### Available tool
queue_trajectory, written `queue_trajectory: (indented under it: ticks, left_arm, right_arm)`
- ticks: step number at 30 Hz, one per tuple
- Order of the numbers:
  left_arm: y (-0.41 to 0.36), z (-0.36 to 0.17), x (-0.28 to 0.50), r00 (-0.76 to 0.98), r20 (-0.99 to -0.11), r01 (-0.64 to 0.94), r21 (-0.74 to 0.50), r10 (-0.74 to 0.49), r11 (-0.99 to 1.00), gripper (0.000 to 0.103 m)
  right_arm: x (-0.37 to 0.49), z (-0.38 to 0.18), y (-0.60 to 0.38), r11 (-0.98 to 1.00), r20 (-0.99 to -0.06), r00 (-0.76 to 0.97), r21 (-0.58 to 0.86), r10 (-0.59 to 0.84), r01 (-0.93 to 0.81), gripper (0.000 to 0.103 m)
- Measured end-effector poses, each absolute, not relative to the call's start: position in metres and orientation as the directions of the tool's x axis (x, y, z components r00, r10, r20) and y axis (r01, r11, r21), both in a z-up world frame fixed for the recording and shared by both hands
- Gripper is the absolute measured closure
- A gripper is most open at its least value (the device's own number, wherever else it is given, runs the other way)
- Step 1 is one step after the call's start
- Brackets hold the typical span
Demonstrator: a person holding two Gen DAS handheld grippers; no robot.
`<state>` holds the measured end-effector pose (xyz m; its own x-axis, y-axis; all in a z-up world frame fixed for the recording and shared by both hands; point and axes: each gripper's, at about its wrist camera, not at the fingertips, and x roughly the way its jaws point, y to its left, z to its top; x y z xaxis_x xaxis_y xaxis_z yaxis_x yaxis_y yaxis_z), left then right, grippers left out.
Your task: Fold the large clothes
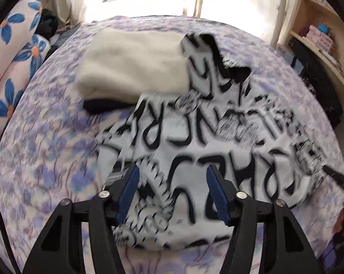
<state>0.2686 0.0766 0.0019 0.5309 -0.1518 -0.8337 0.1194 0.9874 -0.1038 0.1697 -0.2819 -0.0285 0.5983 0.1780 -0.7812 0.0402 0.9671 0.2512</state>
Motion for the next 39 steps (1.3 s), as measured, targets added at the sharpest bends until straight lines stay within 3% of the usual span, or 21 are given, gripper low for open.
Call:
queue_trajectory:
  ticks: [12,23,24,27,28,34,39]
  left_arm:
    - [0.020,0.063,0.449,0.582,-0.773,0.166,-0.193,-0.254,0.967,0.032]
    - [-0.004,-0.020,0.583,0.493,-0.852,0.117,-0.136,-0.177,0.984,0.032]
    - [-0.004,-0.032,0.587,0.471,-0.864,0.127,-0.135,-0.179,0.983,0.032]
    - [-0.002,-0.057,0.587,0.454,-0.871,0.164,-0.124,-0.186,0.979,0.032]
    - [-0.003,-0.060,0.583,0.466,-0.866,0.184,-0.108,-0.183,0.977,0.032]
    - [0.002,-0.059,0.573,0.510,-0.833,0.284,-0.074,-0.216,0.956,0.033]
    - [0.025,-0.041,0.574,0.445,-0.792,0.324,-0.292,-0.418,0.900,0.032]
  right_arm:
    - [0.296,-0.011,-0.237,0.967,-0.731,0.651,0.256,0.206,-0.018,0.100]
    - [0.416,-0.030,-0.249,0.956,-0.718,0.654,0.291,0.237,-0.027,0.099]
    - [0.427,-0.034,-0.255,0.948,-0.721,0.646,0.318,0.251,-0.013,0.094]
    - [0.462,-0.046,-0.273,0.915,-0.727,0.623,0.401,0.288,0.045,0.058]
    - [0.473,-0.051,-0.278,0.900,-0.723,0.621,0.432,0.303,0.064,0.054]
    - [0.548,-0.082,-0.288,0.834,-0.743,0.572,0.524,0.348,0.174,0.052]
    - [0.581,-0.095,-0.287,0.789,-0.720,0.580,0.580,0.382,0.201,0.051]
